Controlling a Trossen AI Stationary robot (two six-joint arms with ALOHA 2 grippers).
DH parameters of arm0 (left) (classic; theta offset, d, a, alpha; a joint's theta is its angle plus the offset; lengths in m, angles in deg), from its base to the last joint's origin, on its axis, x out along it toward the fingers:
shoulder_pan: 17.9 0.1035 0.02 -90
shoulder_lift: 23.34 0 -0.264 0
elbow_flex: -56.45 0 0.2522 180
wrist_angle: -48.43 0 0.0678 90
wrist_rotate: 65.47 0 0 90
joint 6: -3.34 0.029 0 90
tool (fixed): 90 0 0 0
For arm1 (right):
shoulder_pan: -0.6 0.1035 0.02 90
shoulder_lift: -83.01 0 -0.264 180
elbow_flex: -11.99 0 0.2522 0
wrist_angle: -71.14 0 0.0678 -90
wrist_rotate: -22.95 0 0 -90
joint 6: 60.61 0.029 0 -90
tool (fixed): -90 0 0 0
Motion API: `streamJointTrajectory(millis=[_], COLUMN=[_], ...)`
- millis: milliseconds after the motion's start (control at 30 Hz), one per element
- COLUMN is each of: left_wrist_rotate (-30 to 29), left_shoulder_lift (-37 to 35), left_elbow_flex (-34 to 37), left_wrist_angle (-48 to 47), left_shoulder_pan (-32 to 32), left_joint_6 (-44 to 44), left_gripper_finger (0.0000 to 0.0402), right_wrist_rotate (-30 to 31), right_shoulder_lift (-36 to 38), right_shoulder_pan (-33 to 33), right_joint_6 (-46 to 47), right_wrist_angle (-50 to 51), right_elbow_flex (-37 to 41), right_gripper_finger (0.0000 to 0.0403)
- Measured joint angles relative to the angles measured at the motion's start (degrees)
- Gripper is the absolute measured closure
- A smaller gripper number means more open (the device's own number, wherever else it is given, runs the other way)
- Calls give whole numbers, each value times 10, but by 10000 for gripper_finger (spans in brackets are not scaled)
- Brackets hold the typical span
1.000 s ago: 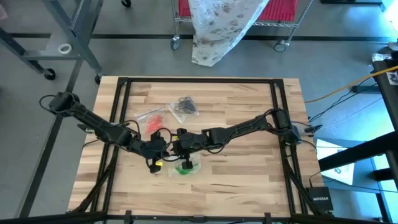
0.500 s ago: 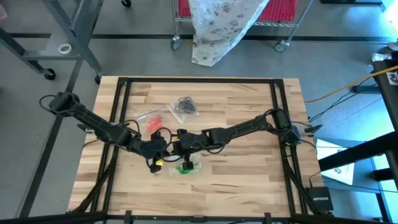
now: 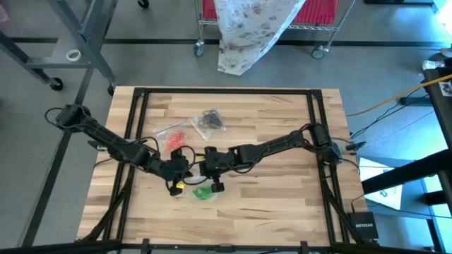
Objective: Sort rubber bands
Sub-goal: Close the transparent zip bag
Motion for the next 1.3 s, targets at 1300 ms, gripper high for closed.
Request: streamJointTrajectory(millis=[1300], left_wrist_rotate=[12], left_shoulder_lift=[37], left_elbow_flex=[0], left_wrist_angle=[55], left_shoulder_pan=[21], left_joint_6=[-22], left_gripper_finger=[288], right_wrist_rotate=[-5], right_shoulder_lift=[1], right_shoulder_pan=[0], right_joint_6=[-14], right_wrist_angle=[210], right_elbow_flex=[-5], right_gripper_finger=[388])
